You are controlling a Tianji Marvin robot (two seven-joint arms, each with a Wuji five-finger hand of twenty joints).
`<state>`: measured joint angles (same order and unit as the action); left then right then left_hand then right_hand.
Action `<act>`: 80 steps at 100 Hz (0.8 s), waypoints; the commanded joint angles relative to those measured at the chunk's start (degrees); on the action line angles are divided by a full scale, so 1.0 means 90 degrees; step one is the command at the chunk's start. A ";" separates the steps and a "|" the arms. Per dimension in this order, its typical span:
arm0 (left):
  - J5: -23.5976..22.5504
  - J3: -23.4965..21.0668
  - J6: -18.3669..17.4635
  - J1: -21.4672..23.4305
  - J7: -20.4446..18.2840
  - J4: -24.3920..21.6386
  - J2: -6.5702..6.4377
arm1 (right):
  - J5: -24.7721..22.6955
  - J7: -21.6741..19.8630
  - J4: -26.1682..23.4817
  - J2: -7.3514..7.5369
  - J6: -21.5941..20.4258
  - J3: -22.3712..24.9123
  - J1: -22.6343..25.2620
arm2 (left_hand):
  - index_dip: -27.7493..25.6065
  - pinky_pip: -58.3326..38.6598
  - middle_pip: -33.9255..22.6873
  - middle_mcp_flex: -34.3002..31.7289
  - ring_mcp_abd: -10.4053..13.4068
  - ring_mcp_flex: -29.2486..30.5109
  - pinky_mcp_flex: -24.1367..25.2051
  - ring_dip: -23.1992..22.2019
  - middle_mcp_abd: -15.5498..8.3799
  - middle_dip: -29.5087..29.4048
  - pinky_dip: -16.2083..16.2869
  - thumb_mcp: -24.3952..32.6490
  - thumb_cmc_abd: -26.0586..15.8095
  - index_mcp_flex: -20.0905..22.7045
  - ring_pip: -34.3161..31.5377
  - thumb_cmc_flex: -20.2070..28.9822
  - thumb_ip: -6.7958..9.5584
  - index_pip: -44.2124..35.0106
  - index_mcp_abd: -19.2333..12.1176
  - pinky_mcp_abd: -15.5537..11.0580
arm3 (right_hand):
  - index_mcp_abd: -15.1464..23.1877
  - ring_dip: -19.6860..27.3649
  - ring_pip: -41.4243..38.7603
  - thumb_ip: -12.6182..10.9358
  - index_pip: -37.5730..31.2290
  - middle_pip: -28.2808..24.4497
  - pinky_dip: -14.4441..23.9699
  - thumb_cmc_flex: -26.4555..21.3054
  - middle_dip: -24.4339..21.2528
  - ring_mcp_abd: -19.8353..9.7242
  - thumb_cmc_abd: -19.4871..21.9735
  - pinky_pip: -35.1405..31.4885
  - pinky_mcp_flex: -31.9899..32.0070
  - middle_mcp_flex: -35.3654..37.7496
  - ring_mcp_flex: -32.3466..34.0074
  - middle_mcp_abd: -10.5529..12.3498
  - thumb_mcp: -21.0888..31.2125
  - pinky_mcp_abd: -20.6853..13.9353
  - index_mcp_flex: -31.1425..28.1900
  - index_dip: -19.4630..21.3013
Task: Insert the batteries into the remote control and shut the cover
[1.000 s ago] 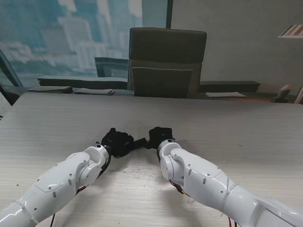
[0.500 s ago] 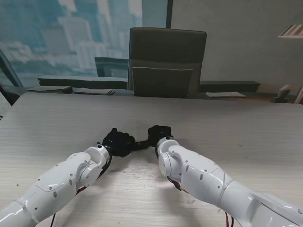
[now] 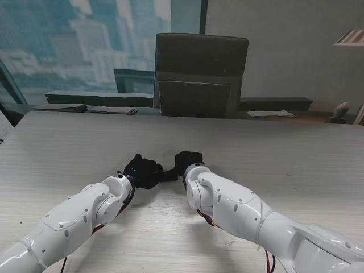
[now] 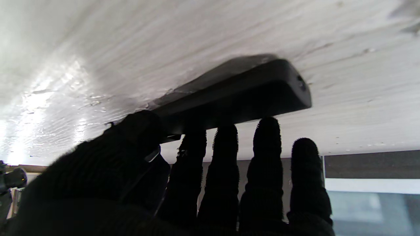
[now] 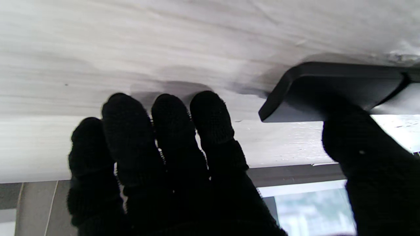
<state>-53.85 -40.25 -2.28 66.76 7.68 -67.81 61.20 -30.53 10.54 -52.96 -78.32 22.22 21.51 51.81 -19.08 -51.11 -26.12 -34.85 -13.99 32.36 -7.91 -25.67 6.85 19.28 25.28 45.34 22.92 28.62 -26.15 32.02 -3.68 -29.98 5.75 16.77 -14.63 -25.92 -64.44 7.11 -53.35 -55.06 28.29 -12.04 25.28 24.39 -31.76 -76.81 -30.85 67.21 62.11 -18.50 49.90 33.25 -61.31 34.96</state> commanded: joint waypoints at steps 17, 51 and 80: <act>0.0007 0.0050 -0.0024 0.0079 -0.0142 0.0102 0.0013 | 0.0097 -0.0117 0.0235 -0.0109 0.0036 -0.0066 0.0057 | -0.0165 0.0092 -0.0217 -0.0261 0.0152 0.0114 0.0101 -0.0025 -0.0245 0.0194 0.0059 0.0163 0.0061 0.0259 -0.0037 0.0060 0.0030 -0.0201 -0.0253 -0.0013 | 0.0421 -0.0098 -0.0159 -0.0114 0.0405 -0.0203 0.0092 -0.0693 0.0070 -0.0123 -0.0193 -0.0246 -0.0037 0.0199 0.0209 -0.0093 0.0667 -0.0005 0.0050 -0.0291; -0.0001 0.0046 -0.0030 0.0081 -0.0137 0.0105 0.0010 | 0.0138 0.0013 0.0297 -0.0125 -0.0097 0.0004 0.0094 | -0.0169 0.0123 -0.0214 -0.0265 0.0150 0.0120 0.0108 -0.0012 -0.0262 0.0192 0.0043 0.0177 0.0063 0.0264 -0.0020 0.0067 0.0027 -0.0211 -0.0267 0.0006 | 0.0482 -0.0039 -0.0092 0.0511 -0.0103 -0.0190 0.0039 -0.1558 0.0020 -0.0221 -0.0239 -0.0181 0.0049 0.0151 0.0186 -0.0022 0.1303 -0.0119 0.0349 -0.1501; -0.0003 0.0042 -0.0034 0.0082 -0.0135 0.0105 0.0010 | 0.0185 0.0077 0.0296 -0.0114 -0.0170 0.0082 0.0133 | -0.0172 0.0120 -0.0214 -0.0265 0.0154 0.0120 0.0102 -0.0010 -0.0251 0.0192 0.0044 0.0172 0.0061 0.0271 -0.0019 0.0071 0.0026 -0.0217 -0.0280 0.0000 | 0.0447 -0.0024 -0.0065 0.0761 -0.0534 -0.0154 0.0018 -0.2089 -0.0009 -0.0238 -0.0377 -0.0148 0.0095 0.0209 0.0215 -0.0009 0.1514 -0.0144 0.0494 -0.2087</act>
<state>-53.92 -40.32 -2.43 66.79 7.88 -67.68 61.24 -29.09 12.51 -51.35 -79.69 20.82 22.50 51.80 -19.09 -51.03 -26.11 -34.93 -13.99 32.36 -7.87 -25.78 6.85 19.28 25.28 45.33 22.92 28.62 -26.15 32.04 -3.68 -30.02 5.70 16.77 -11.28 -25.92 -64.54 14.35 -57.92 -55.14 28.31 -23.19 25.28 23.80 -31.95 -76.84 -30.67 67.23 62.18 -18.06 60.91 32.53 -58.16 17.99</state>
